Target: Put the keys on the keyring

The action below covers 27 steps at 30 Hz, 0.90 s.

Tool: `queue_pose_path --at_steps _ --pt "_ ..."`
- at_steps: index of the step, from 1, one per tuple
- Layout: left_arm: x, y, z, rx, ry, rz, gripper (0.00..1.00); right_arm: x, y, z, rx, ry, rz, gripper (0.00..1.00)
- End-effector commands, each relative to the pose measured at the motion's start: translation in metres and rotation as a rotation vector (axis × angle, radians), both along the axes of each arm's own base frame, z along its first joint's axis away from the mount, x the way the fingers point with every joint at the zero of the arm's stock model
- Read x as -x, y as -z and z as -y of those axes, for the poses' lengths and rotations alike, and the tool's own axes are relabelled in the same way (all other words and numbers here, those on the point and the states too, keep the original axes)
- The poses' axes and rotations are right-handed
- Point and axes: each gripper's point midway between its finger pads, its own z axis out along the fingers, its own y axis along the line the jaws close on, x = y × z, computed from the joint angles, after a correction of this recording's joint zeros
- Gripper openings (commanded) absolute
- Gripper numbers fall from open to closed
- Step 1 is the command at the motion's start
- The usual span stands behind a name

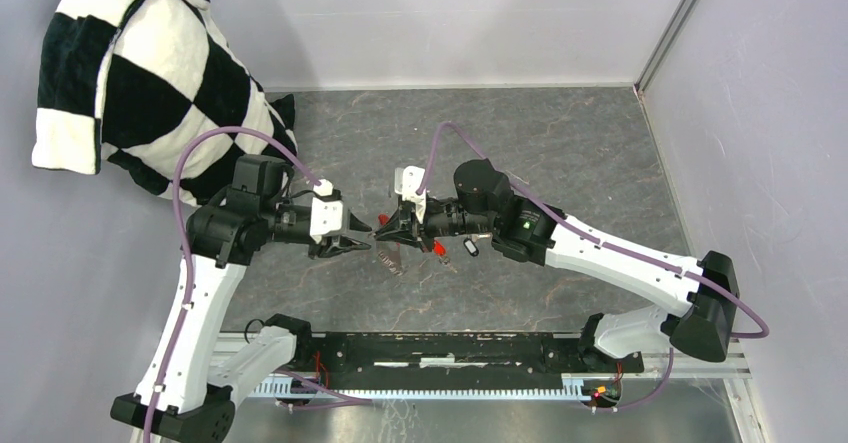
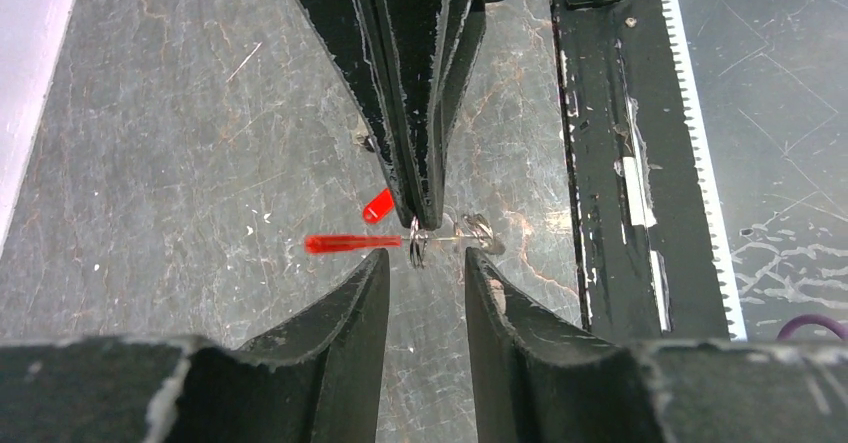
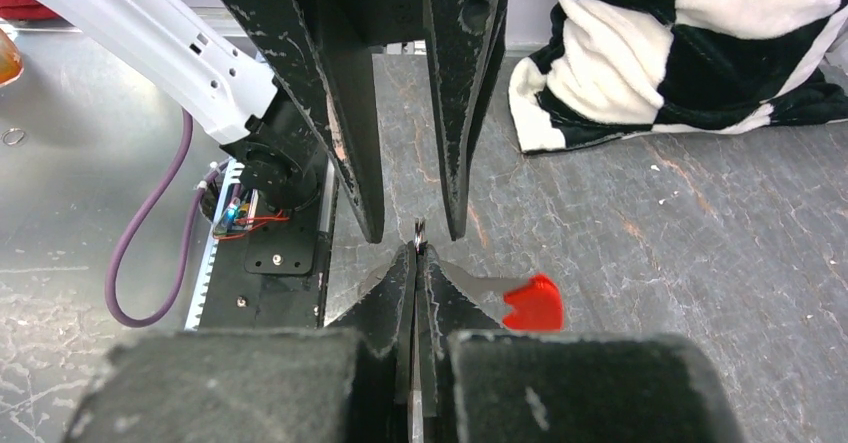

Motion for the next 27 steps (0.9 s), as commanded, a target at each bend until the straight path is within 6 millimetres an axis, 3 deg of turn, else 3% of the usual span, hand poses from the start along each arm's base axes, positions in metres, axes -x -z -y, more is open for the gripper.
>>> queue_pose_path --at_steps 1,9,15,19,22,23,27 --pt "0.004 -0.001 0.005 0.018 0.015 -0.039 0.39 0.002 -0.037 -0.007 -0.087 -0.026 0.055 0.00" --pt "-0.003 0.001 0.009 0.017 0.023 -0.032 0.22 0.004 -0.038 -0.008 -0.094 -0.039 0.047 0.00" --pt "-0.006 -0.006 0.015 0.057 0.019 -0.032 0.18 0.007 -0.037 -0.008 -0.092 -0.050 0.041 0.00" --pt "-0.006 -0.004 0.014 0.049 0.017 -0.027 0.03 0.009 -0.038 -0.004 -0.093 -0.051 0.046 0.00" --pt "-0.005 -0.002 0.013 0.043 0.024 0.014 0.02 0.011 -0.043 0.003 -0.096 -0.055 0.065 0.00" --pt "-0.003 -0.001 0.012 0.040 0.034 0.040 0.02 0.012 -0.045 0.007 -0.094 -0.054 0.077 0.02" --pt "0.012 0.003 0.009 0.035 0.150 0.242 0.02 0.017 -0.055 0.031 -0.114 -0.056 0.147 0.32"
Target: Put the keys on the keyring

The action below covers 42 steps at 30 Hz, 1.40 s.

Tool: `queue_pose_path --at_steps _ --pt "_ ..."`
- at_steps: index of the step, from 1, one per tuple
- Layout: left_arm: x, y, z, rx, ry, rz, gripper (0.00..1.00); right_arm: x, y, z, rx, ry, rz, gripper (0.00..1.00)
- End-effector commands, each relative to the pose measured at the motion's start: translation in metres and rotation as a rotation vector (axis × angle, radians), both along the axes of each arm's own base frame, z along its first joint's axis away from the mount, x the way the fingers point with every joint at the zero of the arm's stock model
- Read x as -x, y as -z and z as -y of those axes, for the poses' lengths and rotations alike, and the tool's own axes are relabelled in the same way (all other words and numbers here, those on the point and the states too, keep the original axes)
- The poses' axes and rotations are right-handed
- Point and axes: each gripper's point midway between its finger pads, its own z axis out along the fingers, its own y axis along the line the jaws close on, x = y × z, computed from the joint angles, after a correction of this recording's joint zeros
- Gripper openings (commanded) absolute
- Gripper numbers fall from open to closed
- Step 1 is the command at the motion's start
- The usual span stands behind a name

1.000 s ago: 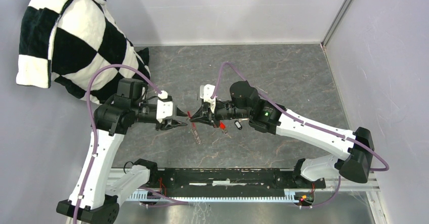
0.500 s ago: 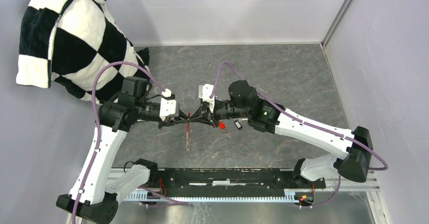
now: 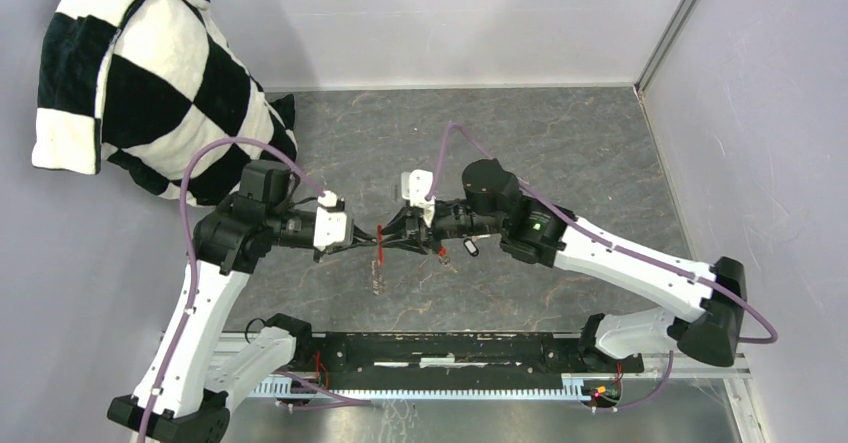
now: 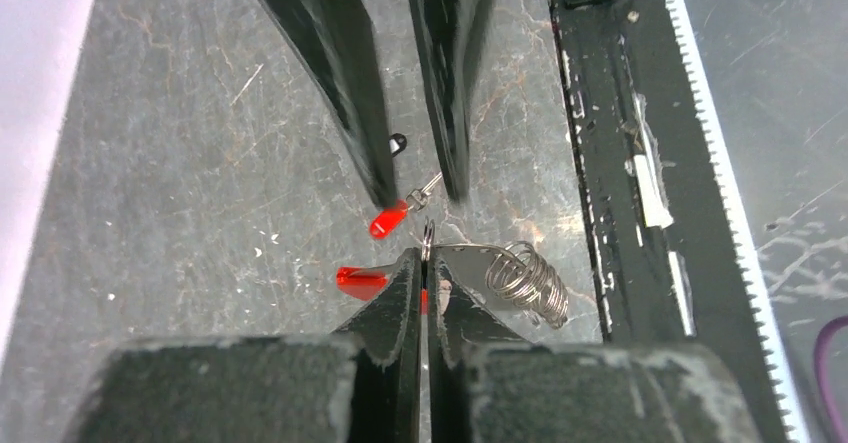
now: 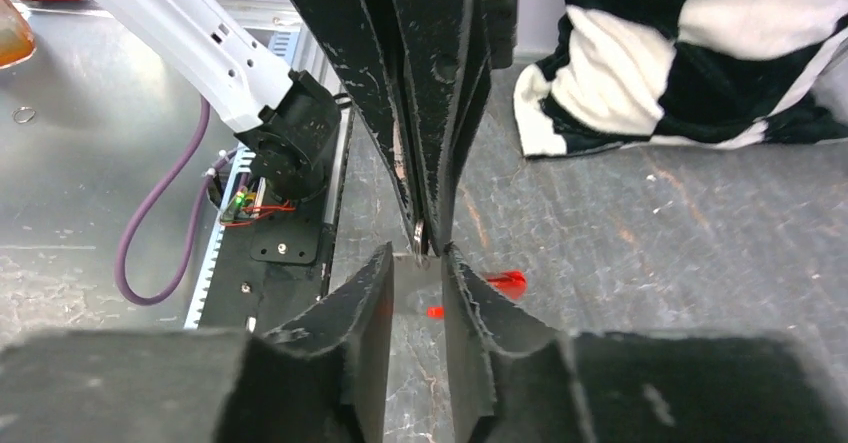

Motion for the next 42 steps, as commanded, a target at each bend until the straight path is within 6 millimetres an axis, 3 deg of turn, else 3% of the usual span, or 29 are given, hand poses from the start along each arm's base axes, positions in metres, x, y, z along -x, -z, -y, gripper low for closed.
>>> queue_pose_path --at_steps 1,8,17,26,36,42 --pt "0.014 -0.005 0.000 0.030 0.140 0.274 0.02 0.014 -0.052 0.031 -0.128 -0.038 0.143 0.39" --pt "0.026 -0.026 0.007 0.122 0.240 0.460 0.02 0.028 -0.043 0.050 -0.154 -0.087 0.233 0.48" --pt "0.034 -0.051 0.013 0.204 0.310 0.599 0.02 0.028 -0.042 0.048 -0.234 -0.082 0.265 0.48" --pt "0.027 -0.093 0.023 0.339 0.235 0.369 0.02 0.028 -0.069 0.049 -0.395 -0.040 0.285 0.47" --pt "0.024 -0.101 0.028 0.355 0.237 0.188 0.02 0.018 -0.093 0.055 -0.530 0.062 0.314 0.39" --pt "0.024 -0.103 0.029 0.355 0.244 0.143 0.02 0.023 -0.097 0.048 -0.548 0.016 0.289 0.39"
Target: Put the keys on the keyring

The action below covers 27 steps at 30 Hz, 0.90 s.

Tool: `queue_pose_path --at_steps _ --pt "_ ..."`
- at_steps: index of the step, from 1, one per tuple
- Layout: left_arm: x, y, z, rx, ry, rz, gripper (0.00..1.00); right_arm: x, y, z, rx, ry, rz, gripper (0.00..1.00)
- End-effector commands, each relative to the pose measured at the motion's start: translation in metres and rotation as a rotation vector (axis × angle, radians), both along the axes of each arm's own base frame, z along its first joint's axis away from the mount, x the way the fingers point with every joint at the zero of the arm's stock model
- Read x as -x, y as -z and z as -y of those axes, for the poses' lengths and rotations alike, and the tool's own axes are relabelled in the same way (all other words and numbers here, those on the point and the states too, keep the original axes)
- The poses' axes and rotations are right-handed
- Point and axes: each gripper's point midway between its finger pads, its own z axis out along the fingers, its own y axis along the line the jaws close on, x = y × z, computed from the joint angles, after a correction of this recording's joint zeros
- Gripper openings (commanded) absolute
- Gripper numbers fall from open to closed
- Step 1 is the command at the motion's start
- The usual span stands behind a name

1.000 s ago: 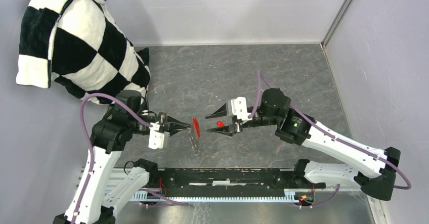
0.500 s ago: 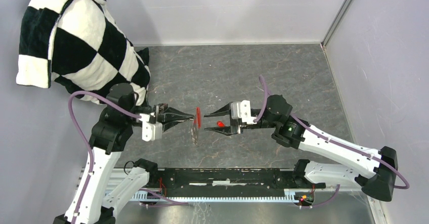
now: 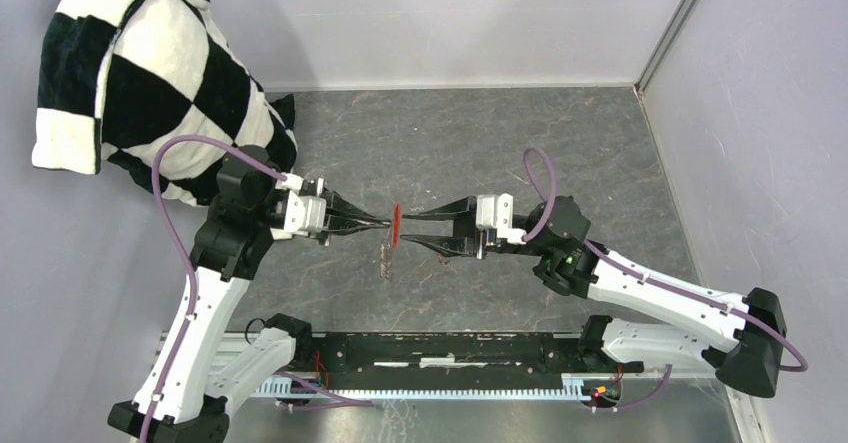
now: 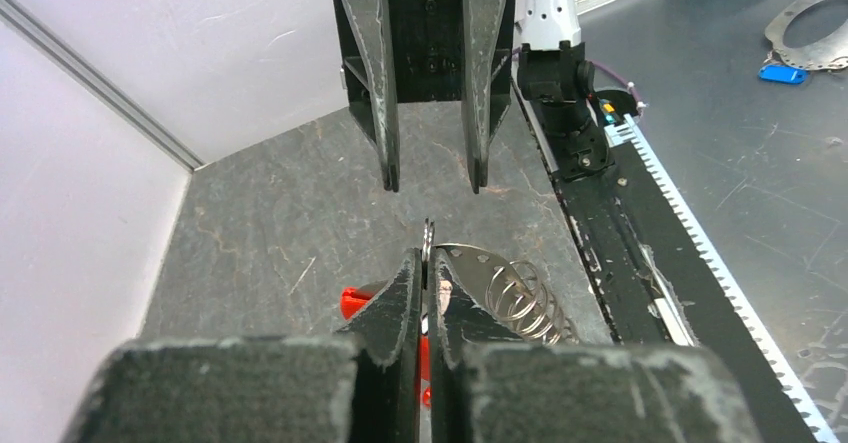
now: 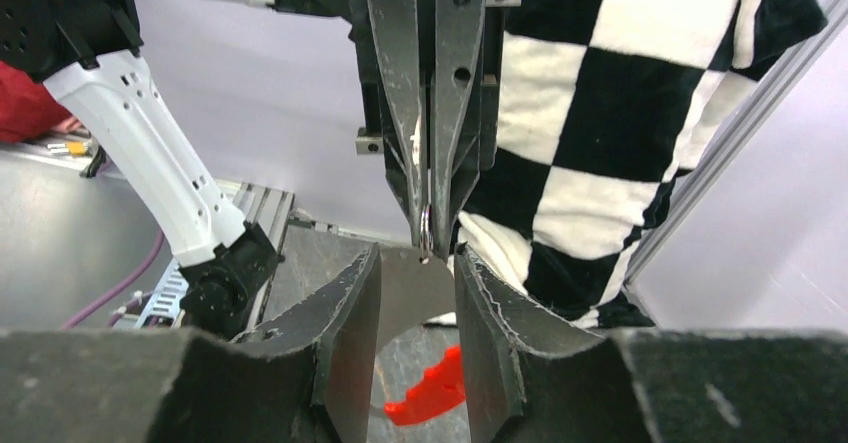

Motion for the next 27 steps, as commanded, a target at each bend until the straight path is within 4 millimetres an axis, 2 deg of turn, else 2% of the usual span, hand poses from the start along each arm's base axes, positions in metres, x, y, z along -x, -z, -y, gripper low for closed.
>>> queue_pose_path --at_steps 1,19,27 --pt "0.012 -0.022 0.000 0.025 0.048 0.000 0.02 0.006 -0.023 -0.001 -0.081 -0.034 0.005 0.39" --pt "0.017 -0.020 0.000 0.027 0.059 0.006 0.02 -0.004 -0.029 -0.014 -0.093 -0.026 -0.057 0.32" --pt "0.015 -0.018 0.000 0.026 0.047 0.011 0.02 0.003 -0.033 -0.015 -0.103 -0.069 -0.061 0.33"
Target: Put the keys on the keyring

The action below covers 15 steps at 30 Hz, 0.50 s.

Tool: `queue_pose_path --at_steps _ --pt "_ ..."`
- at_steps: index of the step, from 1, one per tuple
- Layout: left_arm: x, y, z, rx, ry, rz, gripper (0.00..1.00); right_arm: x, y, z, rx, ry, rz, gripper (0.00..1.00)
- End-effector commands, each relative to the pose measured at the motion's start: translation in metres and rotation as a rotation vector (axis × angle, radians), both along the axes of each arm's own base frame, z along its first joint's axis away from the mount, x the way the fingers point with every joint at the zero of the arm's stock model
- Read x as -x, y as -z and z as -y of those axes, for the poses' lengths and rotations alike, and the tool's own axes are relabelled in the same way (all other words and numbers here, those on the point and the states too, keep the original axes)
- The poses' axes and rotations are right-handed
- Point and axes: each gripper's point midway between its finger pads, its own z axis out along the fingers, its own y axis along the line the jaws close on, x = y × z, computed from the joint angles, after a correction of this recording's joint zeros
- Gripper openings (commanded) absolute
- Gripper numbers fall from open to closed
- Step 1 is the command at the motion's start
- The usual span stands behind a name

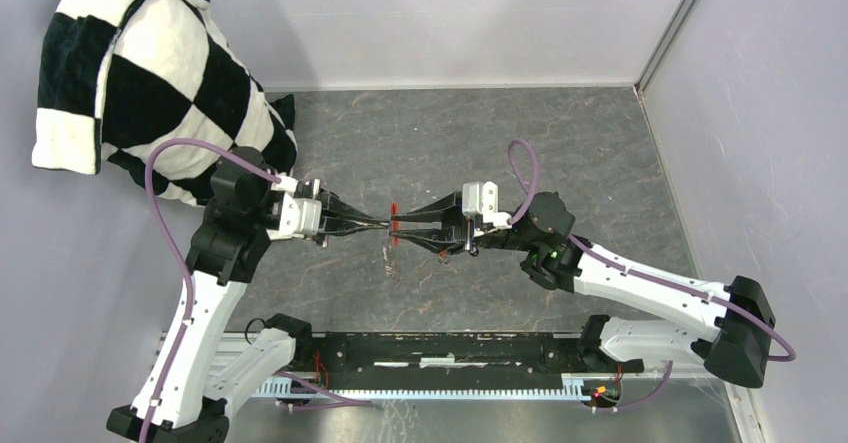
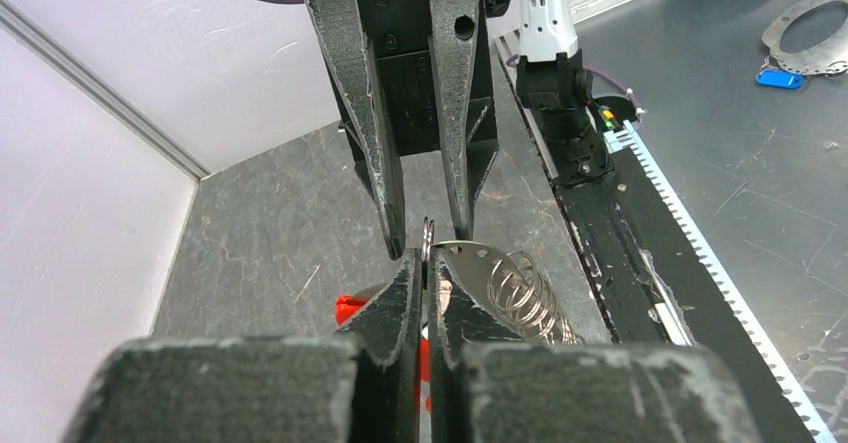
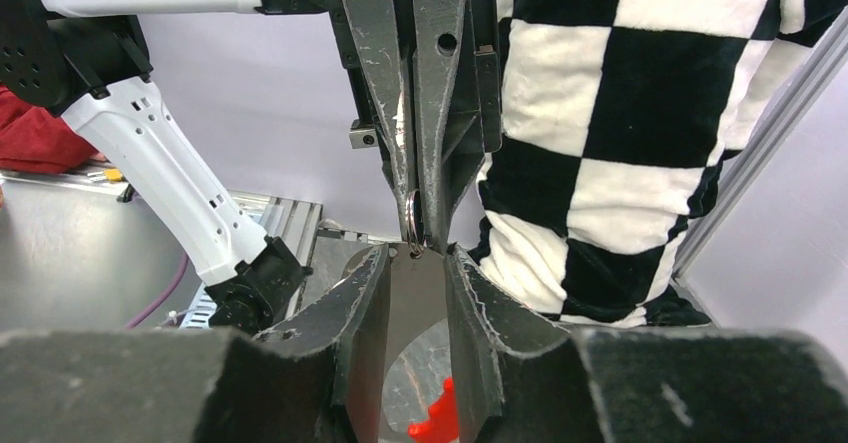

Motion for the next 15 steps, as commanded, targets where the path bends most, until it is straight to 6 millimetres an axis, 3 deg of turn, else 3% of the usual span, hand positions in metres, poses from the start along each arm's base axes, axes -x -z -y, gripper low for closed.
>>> queue_pose_path --at_steps 1,15 --pt "0.011 -0.011 0.000 0.016 0.037 0.014 0.02 0.008 -0.037 0.002 -0.090 -0.030 0.037 0.33" --pt "0.010 0.001 0.000 0.007 0.033 -0.023 0.02 0.004 -0.043 -0.001 -0.101 -0.023 0.002 0.13"
